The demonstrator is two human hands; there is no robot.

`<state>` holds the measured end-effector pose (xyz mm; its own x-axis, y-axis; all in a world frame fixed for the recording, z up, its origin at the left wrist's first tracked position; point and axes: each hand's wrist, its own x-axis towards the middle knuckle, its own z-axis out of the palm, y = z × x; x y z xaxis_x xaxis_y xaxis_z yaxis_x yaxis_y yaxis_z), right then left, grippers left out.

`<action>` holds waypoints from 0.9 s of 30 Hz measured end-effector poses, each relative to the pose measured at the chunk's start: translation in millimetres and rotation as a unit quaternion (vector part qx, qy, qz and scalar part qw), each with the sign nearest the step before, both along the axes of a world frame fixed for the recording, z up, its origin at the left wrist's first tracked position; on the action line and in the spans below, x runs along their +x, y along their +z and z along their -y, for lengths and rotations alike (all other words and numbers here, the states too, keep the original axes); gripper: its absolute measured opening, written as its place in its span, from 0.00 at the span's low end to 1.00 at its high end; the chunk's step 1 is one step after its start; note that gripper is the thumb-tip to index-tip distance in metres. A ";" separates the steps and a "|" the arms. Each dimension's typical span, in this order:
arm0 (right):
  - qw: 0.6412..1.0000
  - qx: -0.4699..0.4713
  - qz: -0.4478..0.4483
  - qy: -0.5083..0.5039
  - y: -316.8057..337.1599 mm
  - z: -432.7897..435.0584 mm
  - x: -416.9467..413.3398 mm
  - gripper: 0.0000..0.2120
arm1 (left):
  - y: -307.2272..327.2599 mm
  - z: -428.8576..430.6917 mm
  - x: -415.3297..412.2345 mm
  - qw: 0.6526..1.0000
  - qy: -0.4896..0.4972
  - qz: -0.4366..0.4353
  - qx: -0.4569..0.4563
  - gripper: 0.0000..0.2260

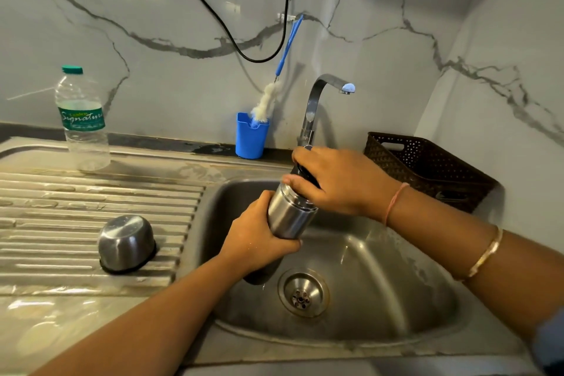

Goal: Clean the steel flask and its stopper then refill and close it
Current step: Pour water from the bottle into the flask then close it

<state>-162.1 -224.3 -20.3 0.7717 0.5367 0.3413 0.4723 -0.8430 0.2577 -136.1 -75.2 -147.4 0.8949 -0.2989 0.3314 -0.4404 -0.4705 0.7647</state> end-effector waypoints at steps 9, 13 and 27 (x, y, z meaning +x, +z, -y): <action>0.980 -0.082 0.115 0.140 -8.5 17.4 9.8 0.18 | -1.8 3.8 -5.2 0.999 -0.020 0.015 0.024 0.31; 0.981 0.057 -0.092 -0.164 1.5 -6.6 5.0 0.27 | -0.4 4.9 -10.0 0.999 0.006 0.029 0.028 0.32; 0.972 0.100 -0.163 -0.134 9.1 3.0 11.8 0.36 | -0.2 1.5 -7.9 0.998 0.028 0.033 0.035 0.34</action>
<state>-150.3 -227.3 -11.2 0.9593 0.2493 0.1328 0.2579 -0.9648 -0.0512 -144.0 -76.7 -147.6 0.8876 -0.2729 0.3711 -0.4605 -0.5466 0.6994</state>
